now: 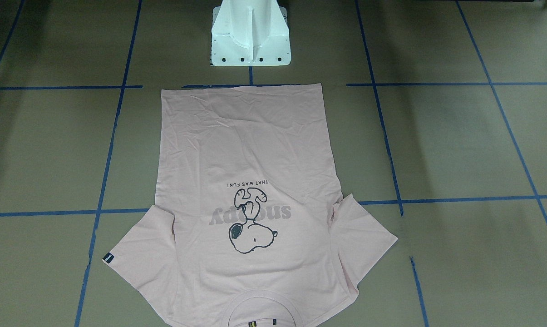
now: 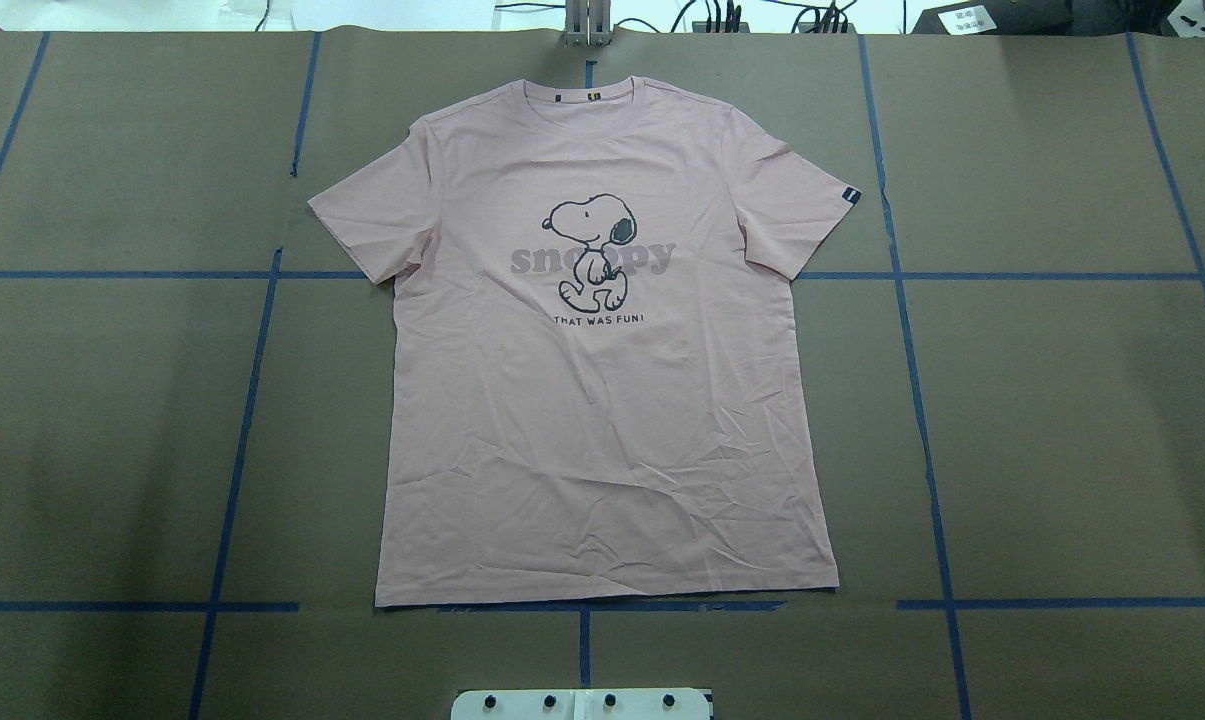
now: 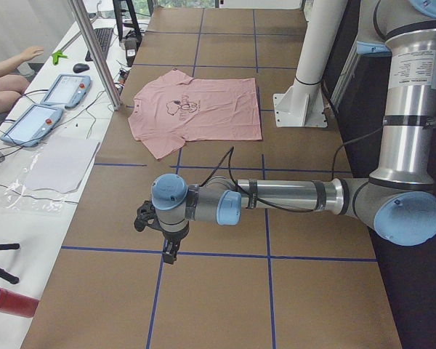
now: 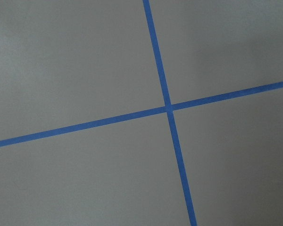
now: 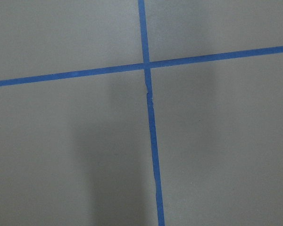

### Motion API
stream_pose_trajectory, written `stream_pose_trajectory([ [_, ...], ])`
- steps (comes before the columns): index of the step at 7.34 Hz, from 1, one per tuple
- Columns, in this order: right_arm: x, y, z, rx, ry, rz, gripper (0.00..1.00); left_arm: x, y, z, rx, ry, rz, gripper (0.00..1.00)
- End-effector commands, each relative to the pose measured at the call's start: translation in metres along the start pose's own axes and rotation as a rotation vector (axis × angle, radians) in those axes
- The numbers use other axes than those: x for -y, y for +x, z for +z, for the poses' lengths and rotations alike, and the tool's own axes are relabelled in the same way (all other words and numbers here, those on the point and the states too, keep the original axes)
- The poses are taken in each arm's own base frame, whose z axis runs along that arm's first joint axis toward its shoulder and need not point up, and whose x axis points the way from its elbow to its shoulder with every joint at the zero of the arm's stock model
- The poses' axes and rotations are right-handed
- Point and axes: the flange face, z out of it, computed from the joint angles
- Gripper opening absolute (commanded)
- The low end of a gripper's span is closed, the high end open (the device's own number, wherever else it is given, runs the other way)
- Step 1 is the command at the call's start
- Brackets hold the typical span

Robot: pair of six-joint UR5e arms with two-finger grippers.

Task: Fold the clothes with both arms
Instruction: 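Move the right gripper in over the shirt's sleeve farthest from the robot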

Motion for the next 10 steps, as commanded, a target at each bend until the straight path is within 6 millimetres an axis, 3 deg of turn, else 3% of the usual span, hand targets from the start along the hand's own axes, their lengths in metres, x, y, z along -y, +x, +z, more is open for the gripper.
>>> stream_pose_trajectory([
  [1,0.01,-0.01,-0.009,-0.008,0.022,-0.014,1.0,0.003,0.002,-0.003,-0.002,0.006,0.006,1.0],
  [2,0.027,-0.028,-0.012,-0.001,0.031,-0.051,1.0,0.008,0.013,-0.012,-0.007,0.027,0.018,1.0],
  [3,0.042,-0.048,-0.008,0.007,0.023,-0.086,1.0,0.033,0.039,-0.039,0.0,0.08,0.075,1.0],
  [4,0.066,-0.096,-0.004,0.03,0.021,-0.181,1.0,0.066,0.062,-0.058,0.001,0.122,0.131,1.0],
  [5,0.112,-0.174,0.012,0.047,0.005,-0.306,1.0,0.075,0.077,-0.053,-0.004,0.143,0.194,1.0],
  [6,0.131,-0.224,0.037,0.062,-0.039,-0.306,1.0,0.084,0.109,-0.033,-0.017,0.174,0.289,1.0],
  [7,0.166,-0.279,0.046,0.076,-0.034,-0.254,1.0,0.093,0.119,-0.024,-0.033,0.185,0.249,1.0],
  [8,0.196,-0.3,0.064,0.097,0.007,-0.262,1.0,0.12,0.124,-0.021,-0.04,0.213,0.227,1.0],
  [9,0.202,-0.315,0.098,0.122,0.032,-0.272,1.0,0.128,0.118,-0.01,-0.046,0.206,0.205,1.0],
  [10,0.194,-0.352,0.132,0.082,0.104,-0.235,1.0,0.128,0.123,-0.007,-0.05,0.219,0.228,1.0],
])
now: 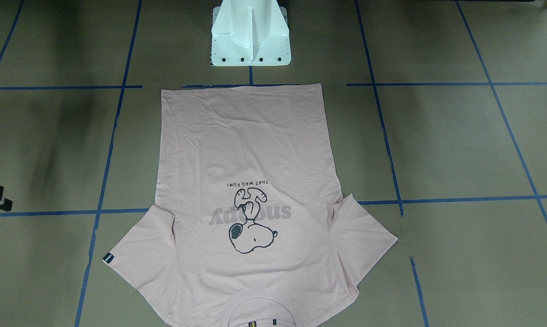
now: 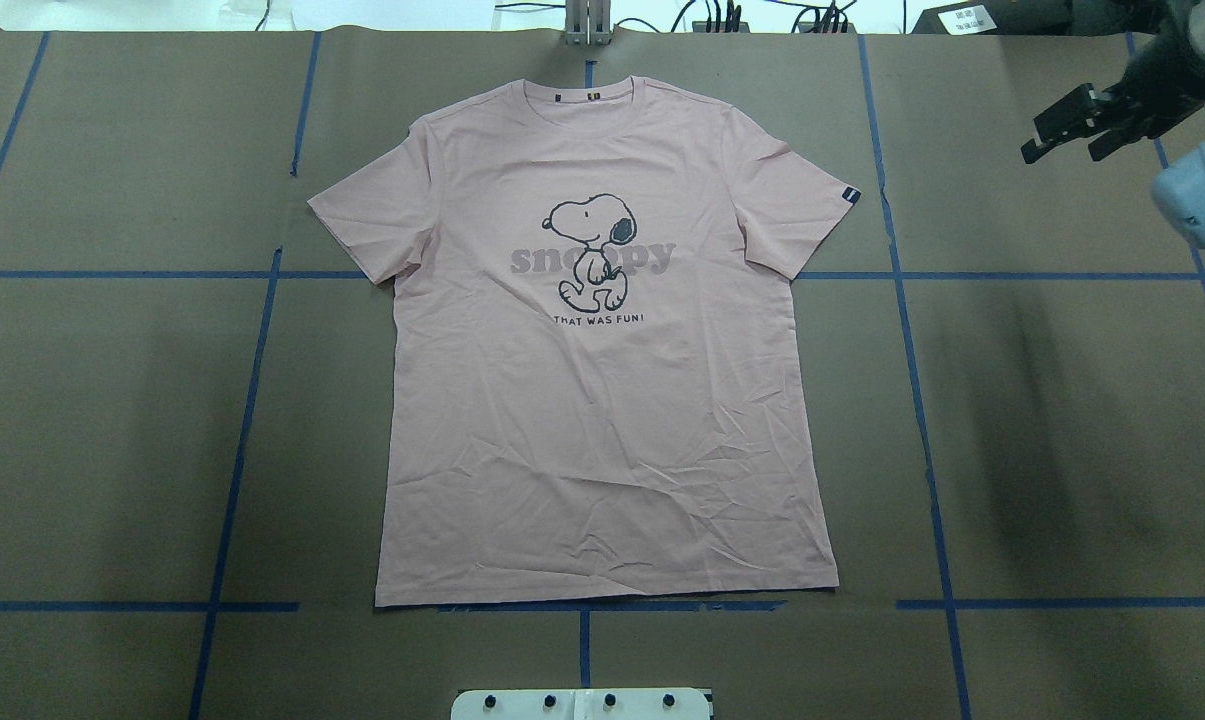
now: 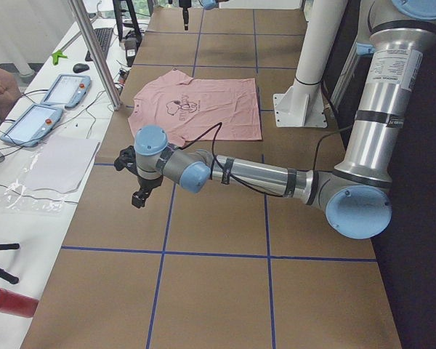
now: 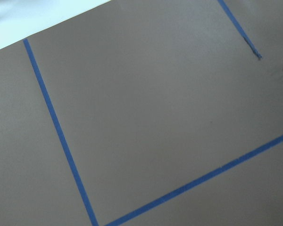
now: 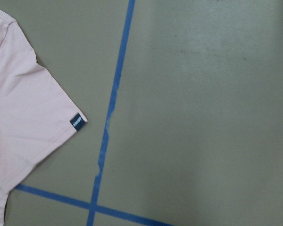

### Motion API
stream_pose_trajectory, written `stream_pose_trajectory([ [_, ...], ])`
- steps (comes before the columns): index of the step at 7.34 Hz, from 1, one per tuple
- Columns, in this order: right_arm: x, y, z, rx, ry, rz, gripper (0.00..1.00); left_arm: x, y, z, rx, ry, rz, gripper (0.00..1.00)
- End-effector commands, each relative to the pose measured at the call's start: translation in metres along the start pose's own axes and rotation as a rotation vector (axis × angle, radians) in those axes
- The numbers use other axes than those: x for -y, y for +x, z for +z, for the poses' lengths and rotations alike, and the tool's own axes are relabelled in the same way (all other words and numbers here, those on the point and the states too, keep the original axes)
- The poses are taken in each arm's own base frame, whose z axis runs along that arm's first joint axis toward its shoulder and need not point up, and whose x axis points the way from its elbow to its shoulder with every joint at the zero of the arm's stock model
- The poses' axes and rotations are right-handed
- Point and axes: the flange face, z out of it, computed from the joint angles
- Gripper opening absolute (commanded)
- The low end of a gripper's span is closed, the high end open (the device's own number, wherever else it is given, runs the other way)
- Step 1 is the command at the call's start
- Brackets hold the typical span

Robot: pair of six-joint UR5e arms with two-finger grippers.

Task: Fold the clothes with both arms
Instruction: 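Move the right gripper in over the shirt's sleeve farthest from the robot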

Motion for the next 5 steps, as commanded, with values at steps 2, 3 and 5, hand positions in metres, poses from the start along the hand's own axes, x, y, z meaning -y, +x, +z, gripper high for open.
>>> stream_pose_trajectory([
  [2,0.028,-0.133,0.11,-0.078,0.12,0.083,1.0,0.006,0.003,0.008,-0.006,0.021,0.017,1.0],
  [3,0.023,-0.139,0.135,-0.075,0.112,0.075,1.0,0.006,0.003,0.007,-0.006,0.026,0.019,1.0],
  [5,0.023,-0.13,0.159,-0.097,0.108,0.074,0.99,0.007,0.003,0.008,-0.008,0.024,0.018,1.0],
])
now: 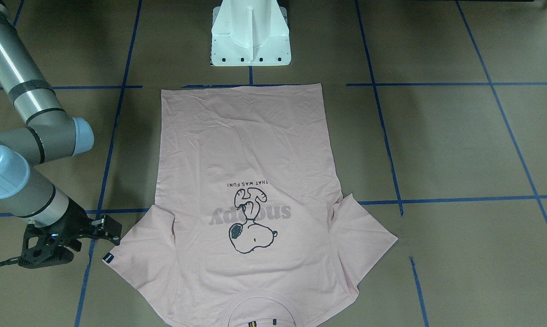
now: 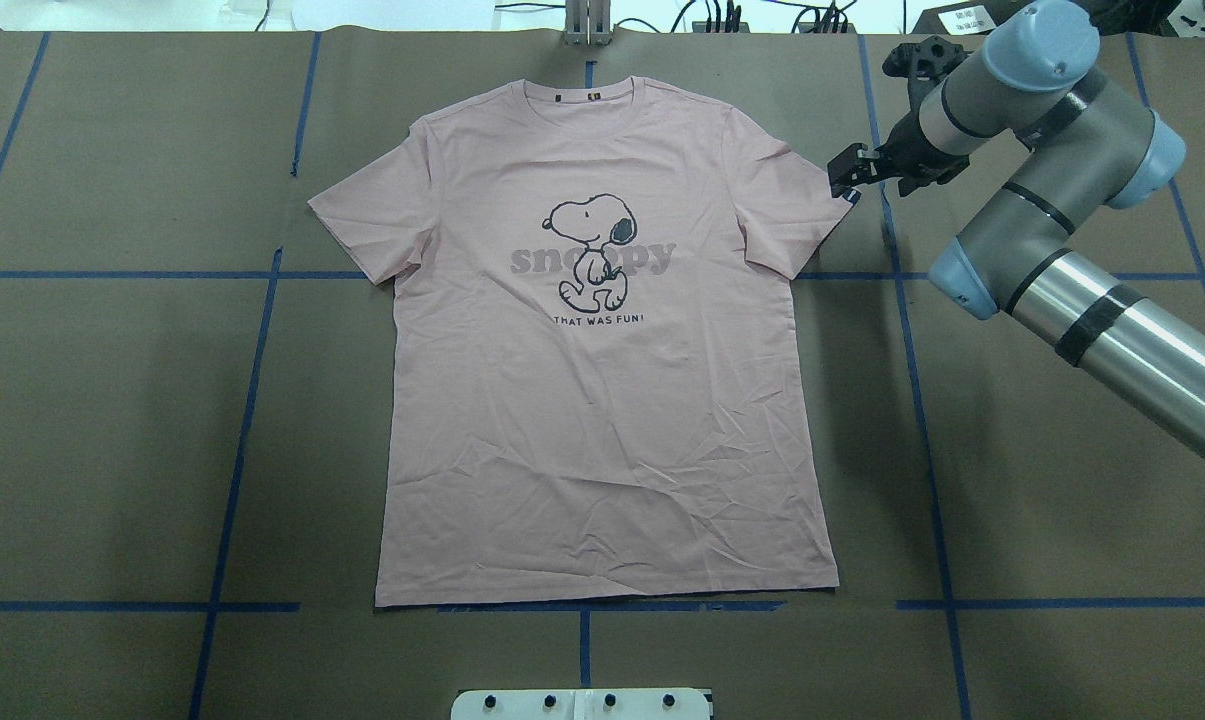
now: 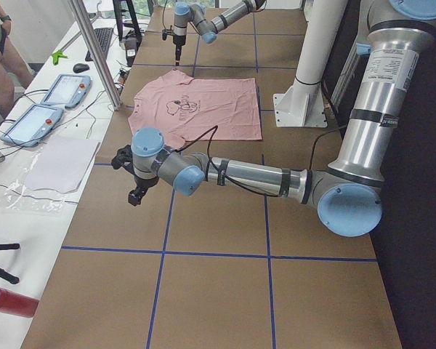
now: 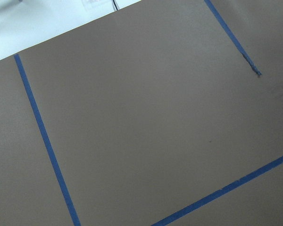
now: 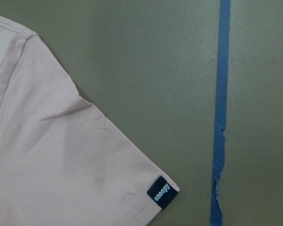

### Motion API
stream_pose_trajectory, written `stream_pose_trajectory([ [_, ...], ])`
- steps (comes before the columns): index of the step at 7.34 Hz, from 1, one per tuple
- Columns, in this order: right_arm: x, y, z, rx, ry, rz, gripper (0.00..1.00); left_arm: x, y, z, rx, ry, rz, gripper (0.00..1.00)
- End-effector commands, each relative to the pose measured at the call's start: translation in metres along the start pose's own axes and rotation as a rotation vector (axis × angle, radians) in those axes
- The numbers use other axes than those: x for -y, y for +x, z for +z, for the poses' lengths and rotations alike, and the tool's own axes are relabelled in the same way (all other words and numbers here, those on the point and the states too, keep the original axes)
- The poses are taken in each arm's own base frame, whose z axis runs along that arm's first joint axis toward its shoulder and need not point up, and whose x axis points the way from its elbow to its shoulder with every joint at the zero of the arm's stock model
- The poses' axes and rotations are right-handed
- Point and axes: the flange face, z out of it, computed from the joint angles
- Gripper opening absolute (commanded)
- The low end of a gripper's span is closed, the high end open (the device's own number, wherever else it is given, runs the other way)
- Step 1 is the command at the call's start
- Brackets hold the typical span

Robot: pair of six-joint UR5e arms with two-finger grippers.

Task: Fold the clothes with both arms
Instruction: 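Grasp the sleeve with the right gripper and fold it inward over the shirt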

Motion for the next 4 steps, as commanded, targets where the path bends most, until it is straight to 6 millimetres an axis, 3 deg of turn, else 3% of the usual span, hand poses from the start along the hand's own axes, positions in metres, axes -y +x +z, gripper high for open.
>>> stream_pose_trajectory([
  [1,0.01,-0.0075,0.0218,-0.026,-0.004,0.004,0.98,0.0011,0.0003,-0.0001,-0.001,0.002,0.002,1.0],
  [4,0.0134,-0.0057,0.0299,-0.058,0.006,-0.012,0.85,-0.0011,-0.0009,0.0011,-0.002,-0.001,0.0,1.0],
])
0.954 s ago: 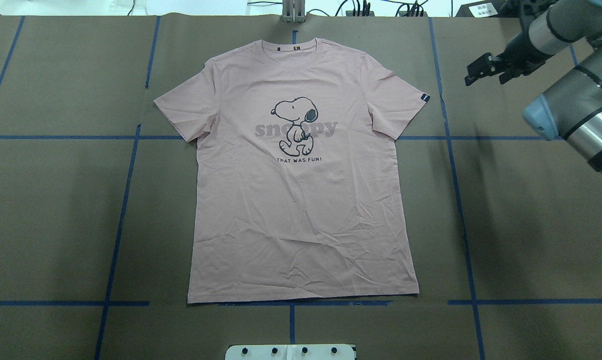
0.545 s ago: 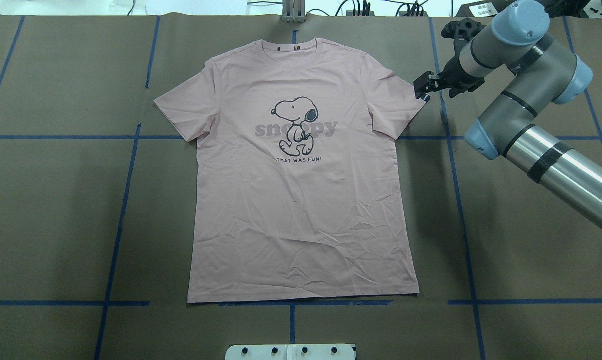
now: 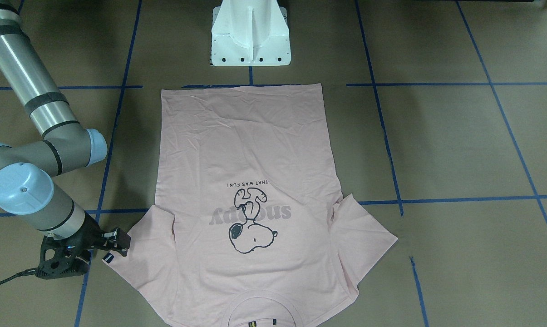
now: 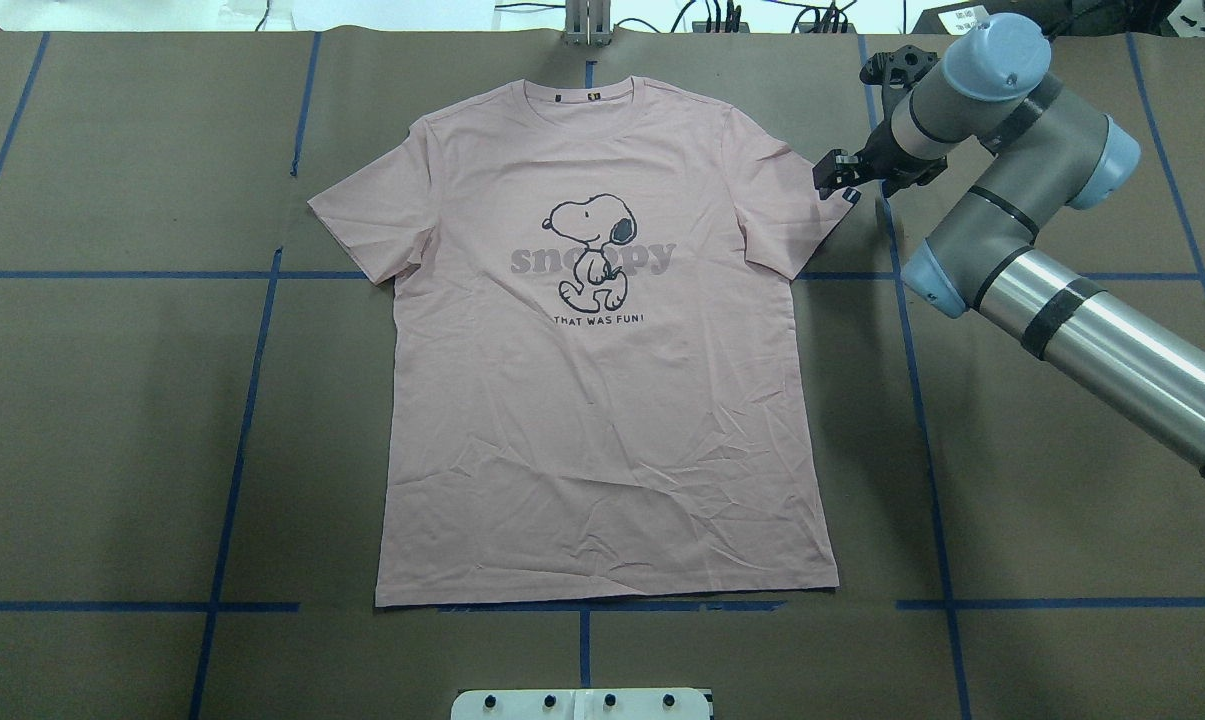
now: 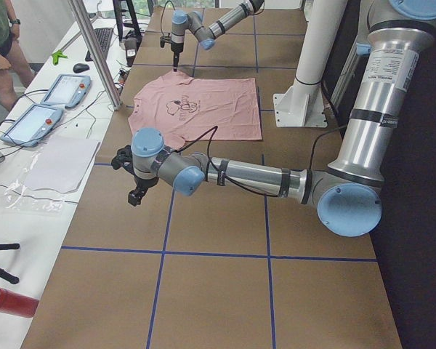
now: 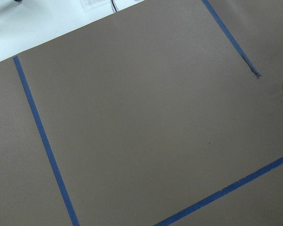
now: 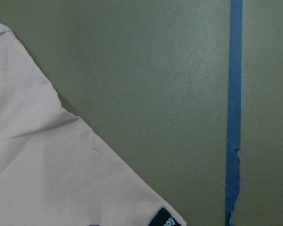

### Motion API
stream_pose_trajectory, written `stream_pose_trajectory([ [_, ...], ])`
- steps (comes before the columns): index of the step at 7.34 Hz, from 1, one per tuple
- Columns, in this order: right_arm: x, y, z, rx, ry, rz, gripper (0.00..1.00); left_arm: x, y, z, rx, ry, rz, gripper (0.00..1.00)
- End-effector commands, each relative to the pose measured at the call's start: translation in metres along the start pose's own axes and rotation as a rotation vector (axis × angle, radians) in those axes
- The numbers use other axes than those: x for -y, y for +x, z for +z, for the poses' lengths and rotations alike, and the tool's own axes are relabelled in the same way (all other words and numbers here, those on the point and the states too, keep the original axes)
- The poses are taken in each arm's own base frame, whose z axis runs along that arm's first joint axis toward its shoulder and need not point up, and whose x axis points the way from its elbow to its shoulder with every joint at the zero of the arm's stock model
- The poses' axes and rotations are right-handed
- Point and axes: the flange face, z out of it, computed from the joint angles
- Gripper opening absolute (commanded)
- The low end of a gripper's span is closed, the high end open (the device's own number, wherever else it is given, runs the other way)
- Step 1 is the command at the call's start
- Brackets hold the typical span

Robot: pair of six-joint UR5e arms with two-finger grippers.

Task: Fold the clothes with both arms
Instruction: 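Grasp the sleeve with the right gripper and fold it inward over the shirt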

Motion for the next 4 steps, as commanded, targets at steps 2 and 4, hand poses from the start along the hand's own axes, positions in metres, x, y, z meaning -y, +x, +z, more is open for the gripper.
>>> stream_pose_trajectory([
  [2,0.0,0.0007,0.0039,-0.009,-0.003,-0.009,0.41,0.0004,0.0001,-0.0001,-0.001,0.0,0.002,1.0],
  [4,0.0033,-0.0059,0.0005,-0.003,0.001,-0.033,0.0,0.0001,-0.0005,0.0004,0.001,-0.001,0.0,1.0],
])
